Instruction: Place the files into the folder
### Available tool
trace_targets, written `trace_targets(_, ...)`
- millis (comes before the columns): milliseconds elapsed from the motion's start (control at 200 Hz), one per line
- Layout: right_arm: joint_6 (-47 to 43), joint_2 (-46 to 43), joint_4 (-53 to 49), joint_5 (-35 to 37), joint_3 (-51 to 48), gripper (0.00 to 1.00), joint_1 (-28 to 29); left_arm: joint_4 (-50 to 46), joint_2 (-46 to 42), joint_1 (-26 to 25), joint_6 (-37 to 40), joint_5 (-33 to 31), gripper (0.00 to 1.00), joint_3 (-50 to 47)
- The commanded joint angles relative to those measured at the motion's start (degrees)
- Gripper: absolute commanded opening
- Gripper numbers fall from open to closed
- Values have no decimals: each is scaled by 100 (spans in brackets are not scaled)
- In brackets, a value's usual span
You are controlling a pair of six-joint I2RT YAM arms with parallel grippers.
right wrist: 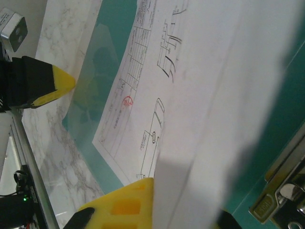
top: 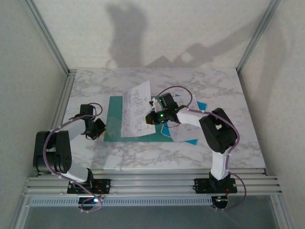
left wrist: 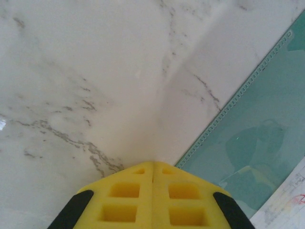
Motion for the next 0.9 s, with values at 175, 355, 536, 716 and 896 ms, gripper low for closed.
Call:
trace_targets(175, 436, 322, 534, -249, 29, 0, 131, -74, 119, -36, -112, 344, 1, -250)
trace_targets(355, 567, 472, 645, -251, 55, 0, 241, -72, 137, -36, -111, 345, 2, -246)
trace_targets(536, 893, 568, 1065, -230, -32, 0, 257, -61, 142, -36, -115, 355, 1, -263)
trace_targets(716, 1250, 787, 1369, -228, -41, 0, 290, 3, 145, -36, -154, 400, 0, -331)
trace_targets(896, 1417, 867, 1579, -237, -39, 0, 410, 7, 111, -36, -163, 412, 0, -360)
